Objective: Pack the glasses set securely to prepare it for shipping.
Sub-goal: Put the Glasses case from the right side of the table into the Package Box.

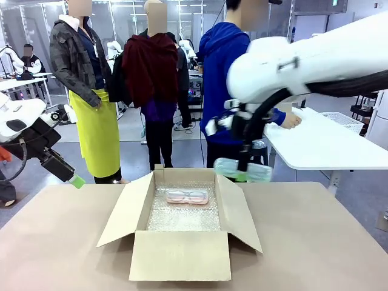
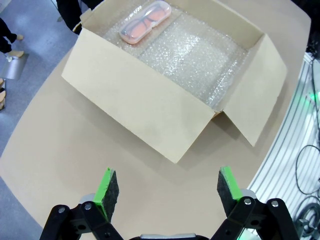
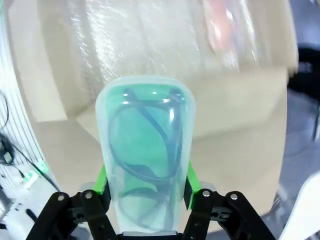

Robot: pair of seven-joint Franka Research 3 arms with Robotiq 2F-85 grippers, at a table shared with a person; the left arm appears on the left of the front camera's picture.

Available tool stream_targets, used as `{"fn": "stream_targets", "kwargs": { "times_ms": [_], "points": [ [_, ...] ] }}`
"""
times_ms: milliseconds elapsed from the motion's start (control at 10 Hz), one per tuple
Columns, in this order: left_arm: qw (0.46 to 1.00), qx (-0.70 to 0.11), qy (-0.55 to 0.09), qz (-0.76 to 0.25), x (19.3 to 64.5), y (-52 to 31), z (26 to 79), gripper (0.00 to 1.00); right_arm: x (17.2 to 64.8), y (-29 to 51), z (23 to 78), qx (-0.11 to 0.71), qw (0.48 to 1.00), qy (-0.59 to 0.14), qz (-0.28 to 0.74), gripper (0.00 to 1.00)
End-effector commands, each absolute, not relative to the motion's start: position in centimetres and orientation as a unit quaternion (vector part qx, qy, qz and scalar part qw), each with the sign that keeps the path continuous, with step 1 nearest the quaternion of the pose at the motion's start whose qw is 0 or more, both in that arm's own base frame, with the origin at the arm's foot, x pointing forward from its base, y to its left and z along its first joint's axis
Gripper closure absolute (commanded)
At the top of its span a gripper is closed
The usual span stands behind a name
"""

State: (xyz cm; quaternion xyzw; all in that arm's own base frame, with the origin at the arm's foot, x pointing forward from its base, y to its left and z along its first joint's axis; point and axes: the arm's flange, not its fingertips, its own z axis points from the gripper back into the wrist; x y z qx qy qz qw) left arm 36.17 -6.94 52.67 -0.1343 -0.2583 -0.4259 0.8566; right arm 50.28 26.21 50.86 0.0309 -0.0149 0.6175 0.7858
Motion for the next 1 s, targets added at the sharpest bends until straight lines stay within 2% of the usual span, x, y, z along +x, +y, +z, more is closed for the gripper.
{"fn": "stream_targets", "kwargs": {
  "times_ms": [0,300,400,600,700,900],
  "points": [
    [0.85,-0.146,-0.261,-0.434,36.2,-6.6,52.7,0.0,52.7,31.5,49.0,-0.02,0.719,0.012,0.695,0.8],
    [0.85,-0.146,-0.261,-0.434,36.2,-6.6,52.7,0.0,53.8,38.1,45.3,-0.03,0.69,0.022,0.723,0.8],
    [0.85,-0.146,-0.261,-0.434,36.2,-6.6,52.7,0.0,53.9,39.1,44.4,-0.025,0.693,0.014,0.721,0.8],
    [0.85,-0.146,-0.261,-0.434,36.2,-6.6,52.7,0.0,53.7,39.7,44.0,0.005,0.73,-0.029,0.683,0.8],
    [0.85,-0.146,-0.261,-0.434,36.2,-6.6,52.7,0.0,53.9,38.9,43.4,-0.015,0.689,0.015,0.724,0.8],
    [0.85,-0.146,-0.261,-0.434,36.2,-6.6,52.7,0.0,53.9,38.9,43.4,-0.015,0.689,0.015,0.724,0.8]
  ]
}}
